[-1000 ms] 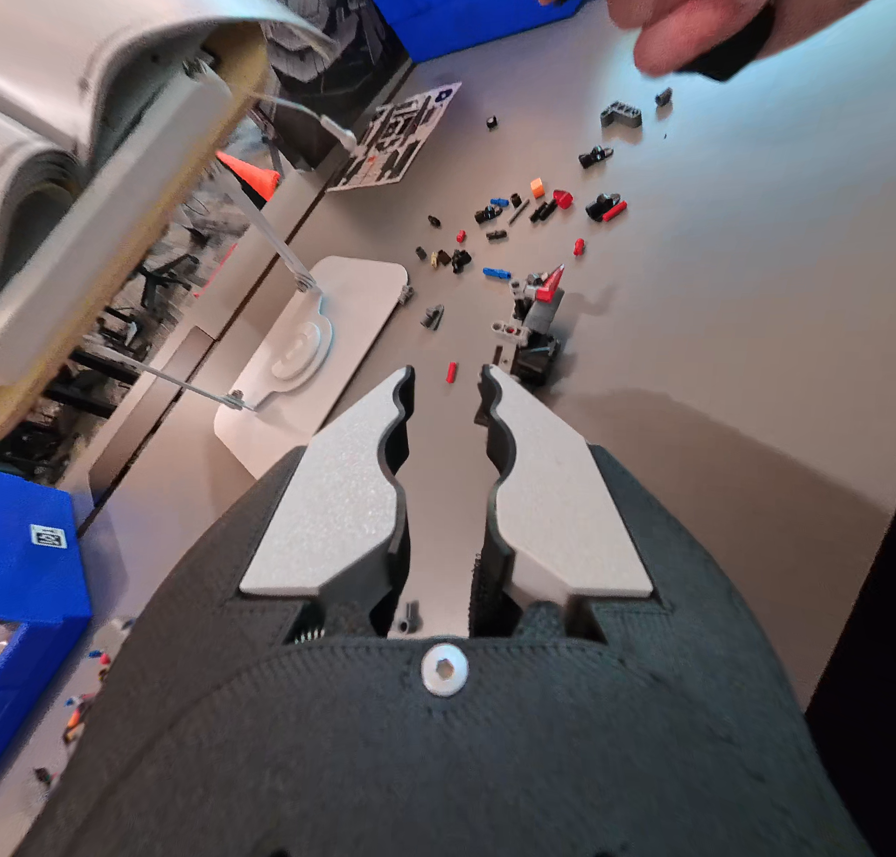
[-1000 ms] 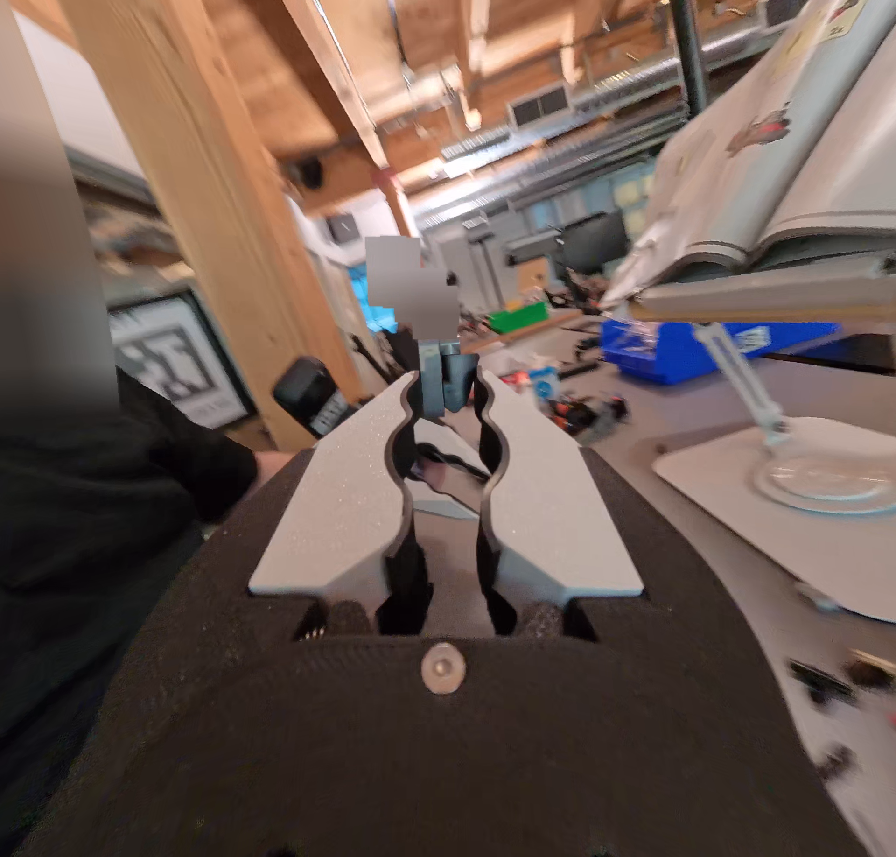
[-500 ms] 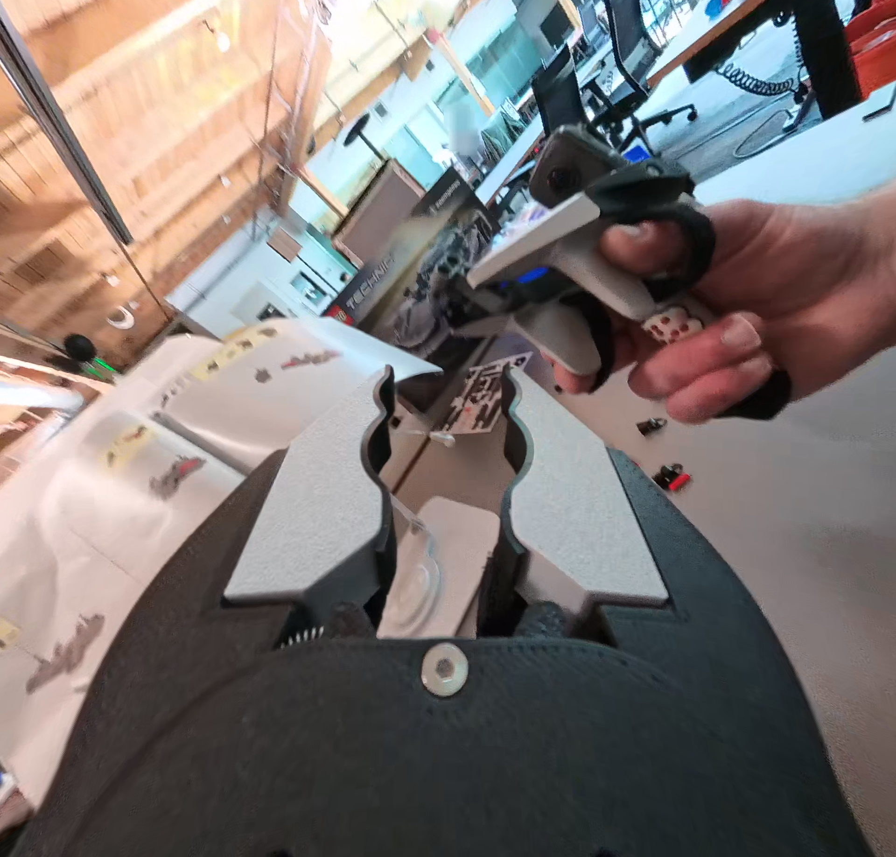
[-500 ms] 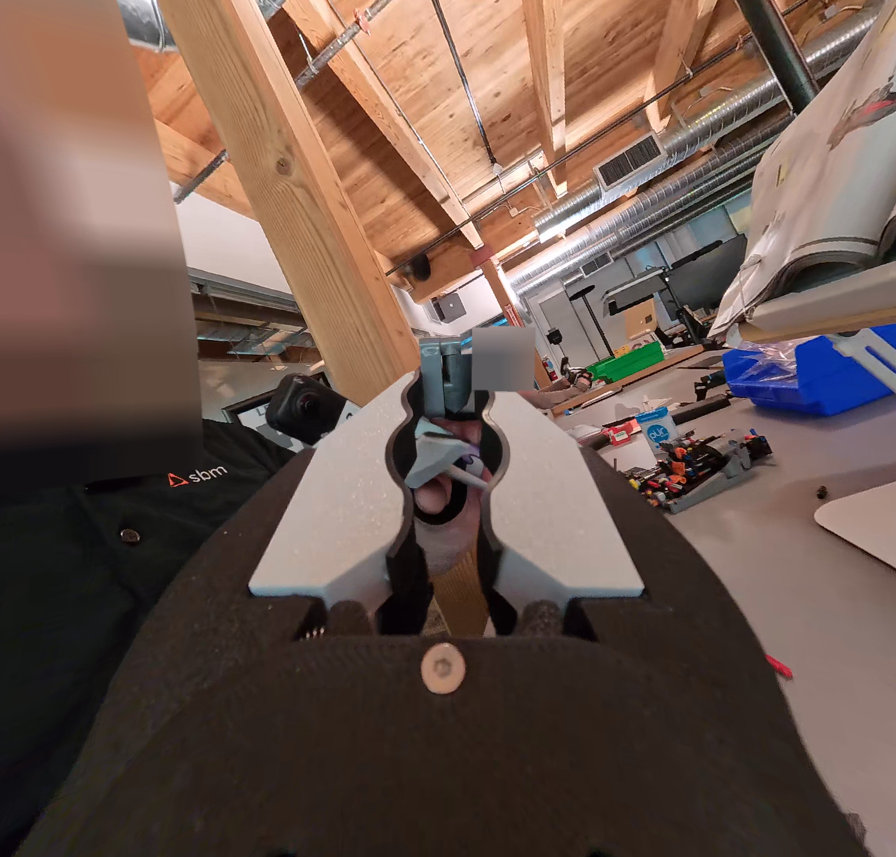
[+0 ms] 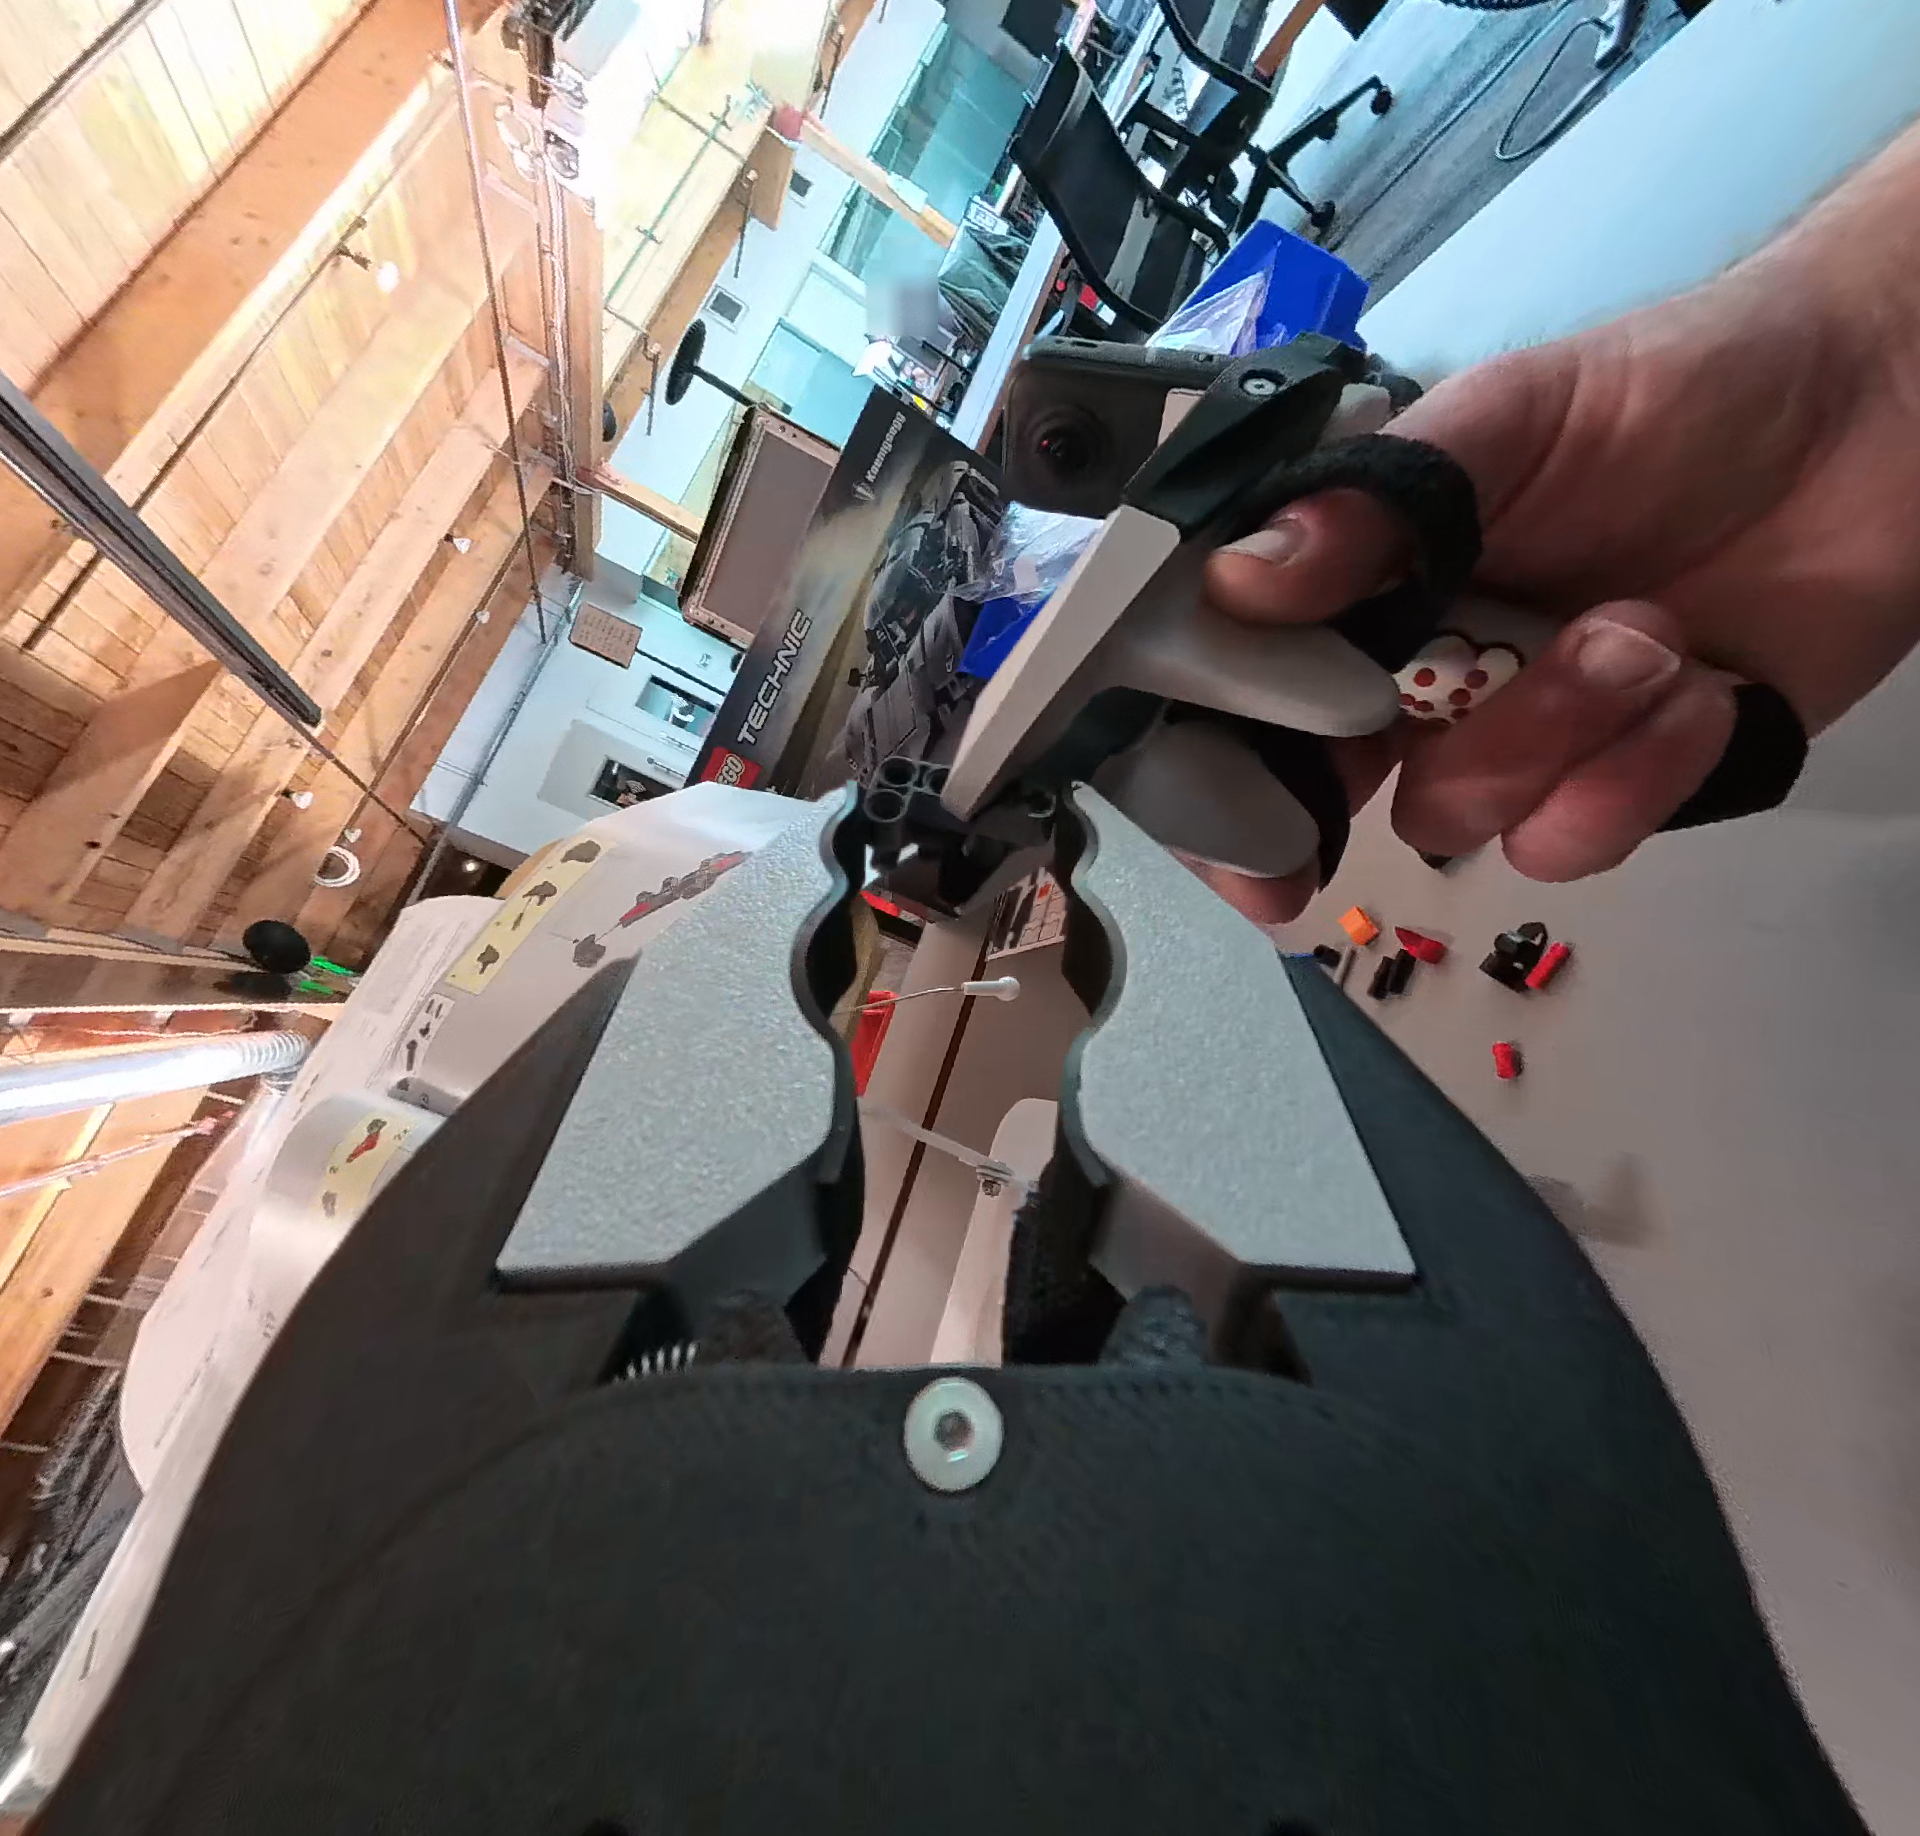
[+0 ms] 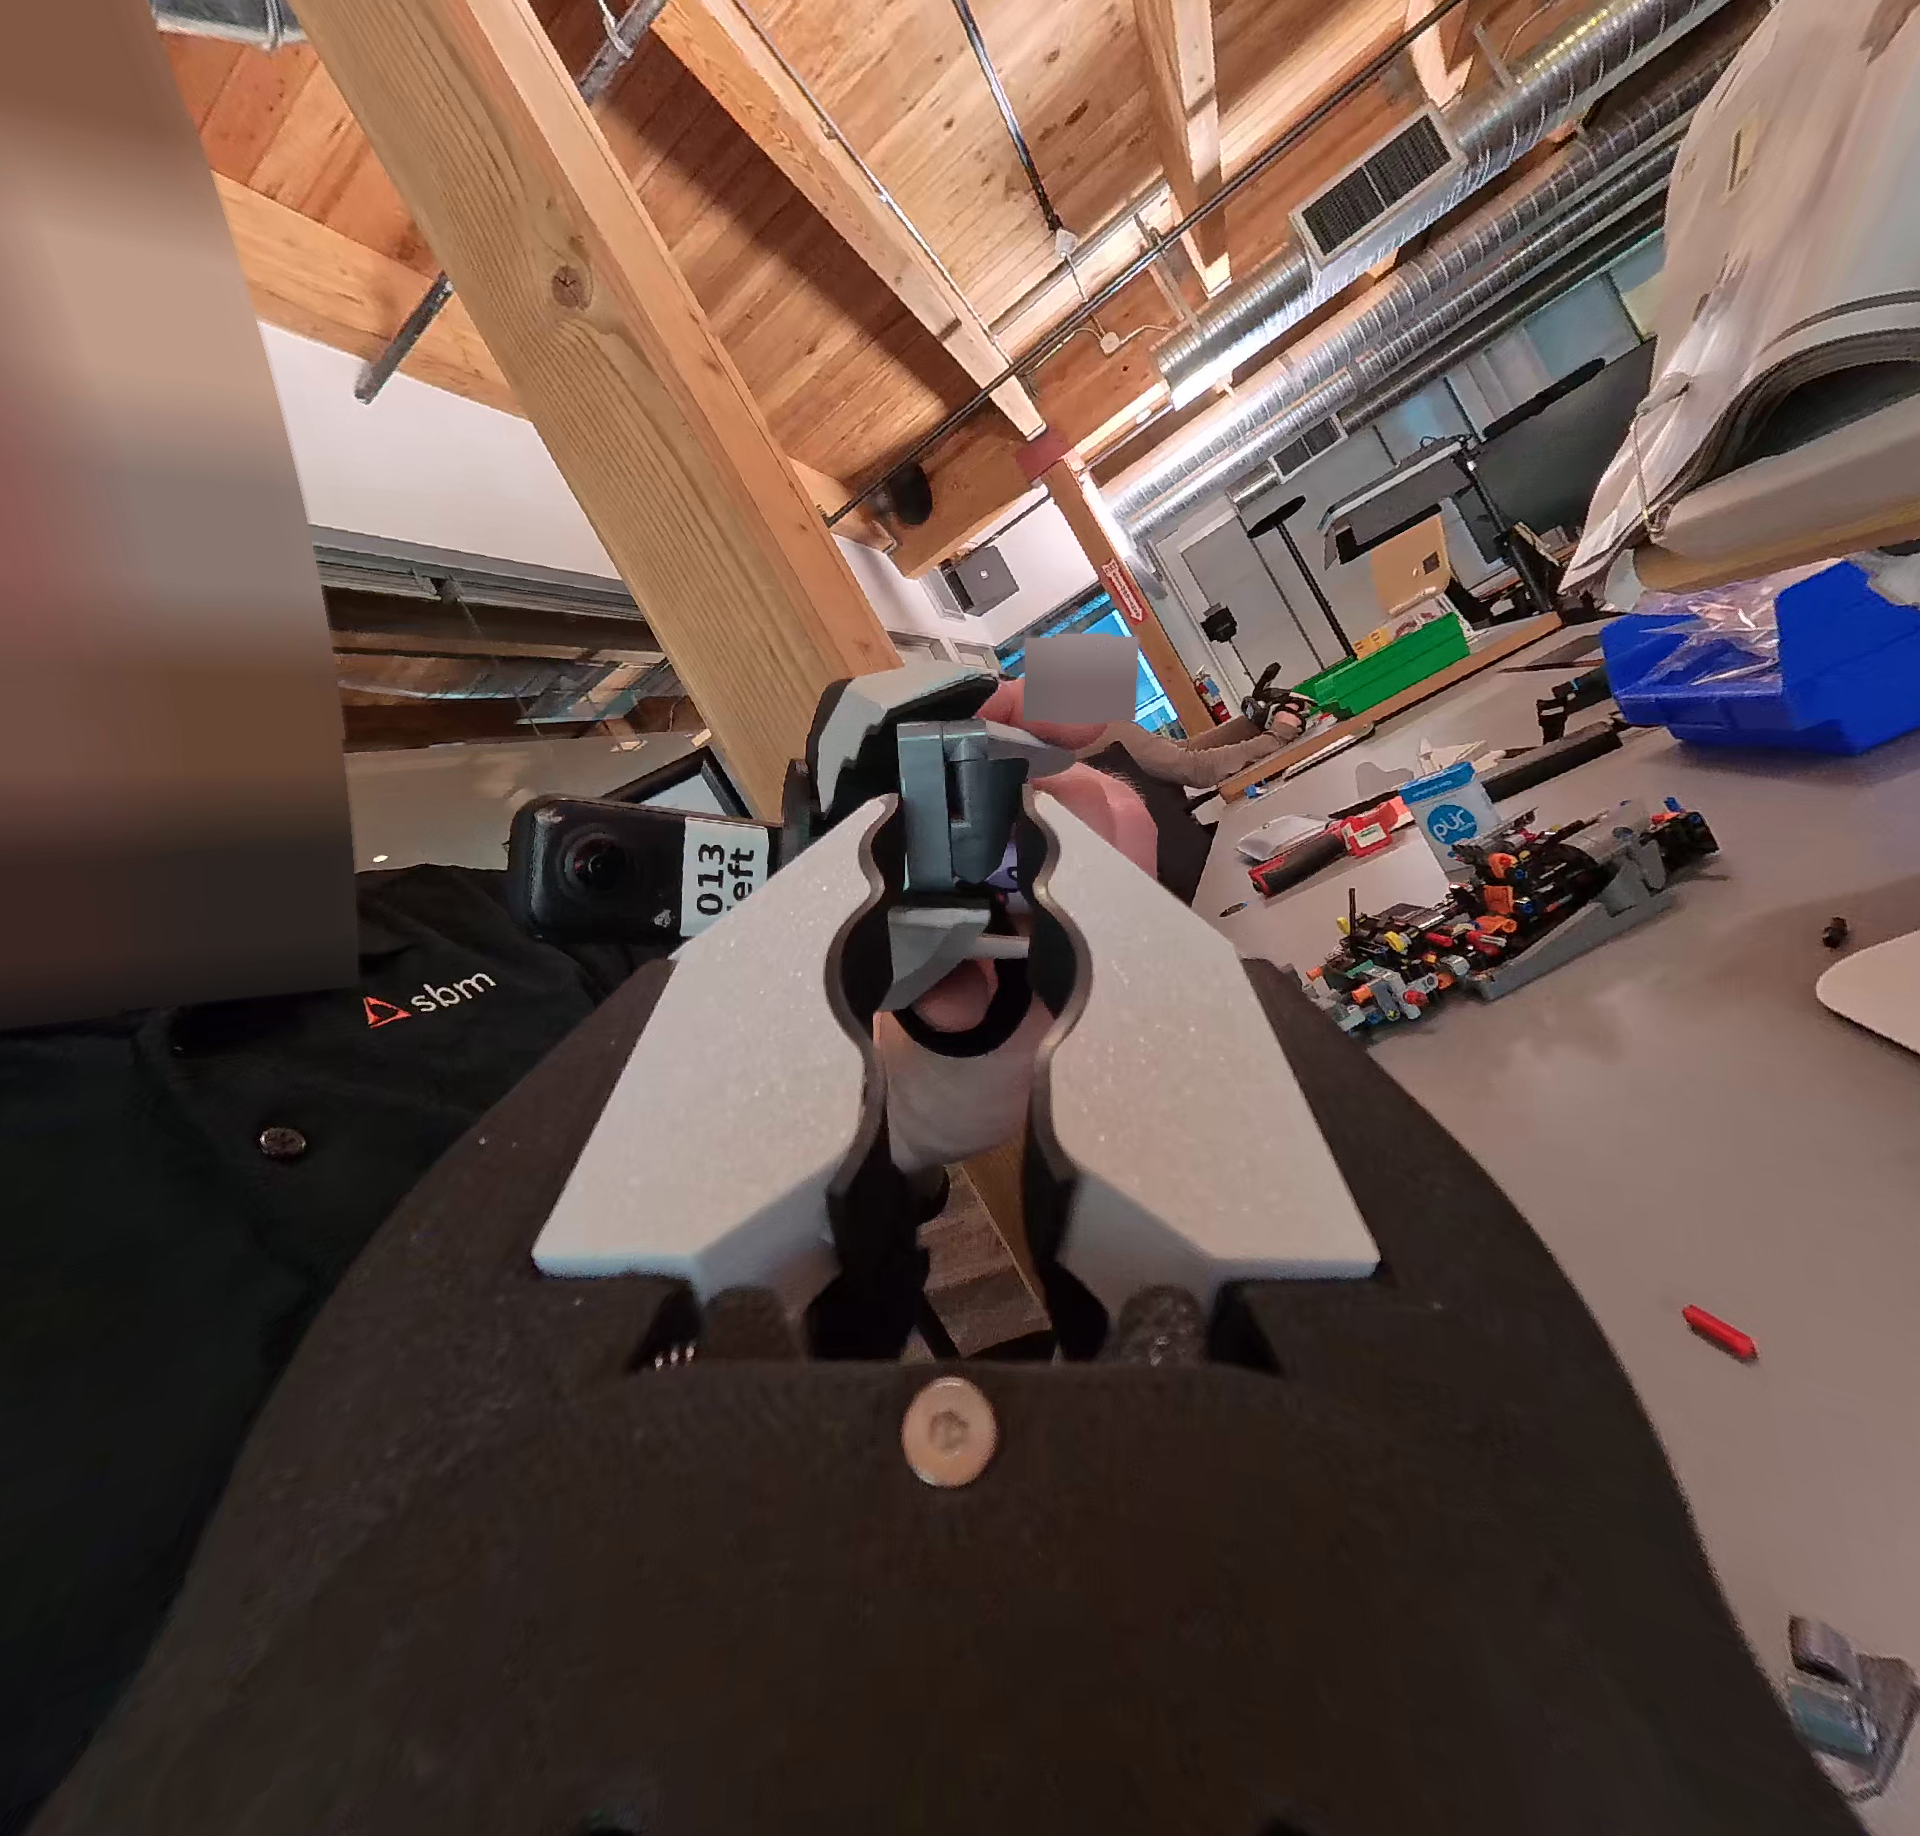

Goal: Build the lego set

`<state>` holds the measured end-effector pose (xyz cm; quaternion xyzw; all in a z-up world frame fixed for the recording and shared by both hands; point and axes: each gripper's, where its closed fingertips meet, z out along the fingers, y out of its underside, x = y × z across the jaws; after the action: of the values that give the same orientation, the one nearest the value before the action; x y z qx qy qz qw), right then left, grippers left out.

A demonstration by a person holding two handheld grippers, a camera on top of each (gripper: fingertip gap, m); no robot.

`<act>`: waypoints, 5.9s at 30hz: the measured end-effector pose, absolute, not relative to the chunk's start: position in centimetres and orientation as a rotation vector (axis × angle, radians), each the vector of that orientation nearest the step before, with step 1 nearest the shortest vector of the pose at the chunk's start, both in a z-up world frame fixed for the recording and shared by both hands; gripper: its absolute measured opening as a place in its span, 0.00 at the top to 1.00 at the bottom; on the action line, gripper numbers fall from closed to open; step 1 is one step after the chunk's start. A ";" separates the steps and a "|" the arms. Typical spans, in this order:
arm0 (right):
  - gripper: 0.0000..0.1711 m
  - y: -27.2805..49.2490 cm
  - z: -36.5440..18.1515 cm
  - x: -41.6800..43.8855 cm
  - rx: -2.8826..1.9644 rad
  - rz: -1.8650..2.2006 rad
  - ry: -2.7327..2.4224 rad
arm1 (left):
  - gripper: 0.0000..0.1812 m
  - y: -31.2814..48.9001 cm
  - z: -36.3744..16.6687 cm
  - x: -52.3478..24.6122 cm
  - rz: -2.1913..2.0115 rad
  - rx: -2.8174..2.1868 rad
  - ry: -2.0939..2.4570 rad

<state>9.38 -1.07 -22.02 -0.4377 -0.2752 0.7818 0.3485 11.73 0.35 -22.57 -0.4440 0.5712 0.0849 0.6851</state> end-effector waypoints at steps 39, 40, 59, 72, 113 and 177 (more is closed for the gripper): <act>0.98 2.8 -24.6 9.1 -1.496 1.226 -0.774 | 0.82 4.1 -25.0 11.1 0.426 -1.105 1.397; 0.97 2.7 -24.2 9.3 -1.468 1.316 -0.749 | 0.80 4.0 -24.6 11.2 0.410 -1.098 1.377; 0.97 -0.6 -22.2 10.1 -1.188 2.031 -0.779 | 0.80 1.3 -23.0 12.9 0.097 -0.989 1.378; 0.87 3.2 -24.0 10.0 -1.425 1.440 -0.739 | 0.80 4.6 -24.1 10.9 0.335 -1.149 1.325; 0.84 4.1 -25.6 9.6 -1.637 1.097 -0.692 | 0.80 6.0 -26.2 11.4 0.618 -1.204 1.352; 0.68 0.1 -38.7 2.1 -1.519 0.319 -1.847 | 0.81 -1.4 -32.3 -5.4 0.274 -1.421 1.287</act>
<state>2.13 0.15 -38.73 -0.5881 -0.7154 0.1236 0.3564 -5.40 -1.41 -32.29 -0.6044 0.5474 0.1166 0.5669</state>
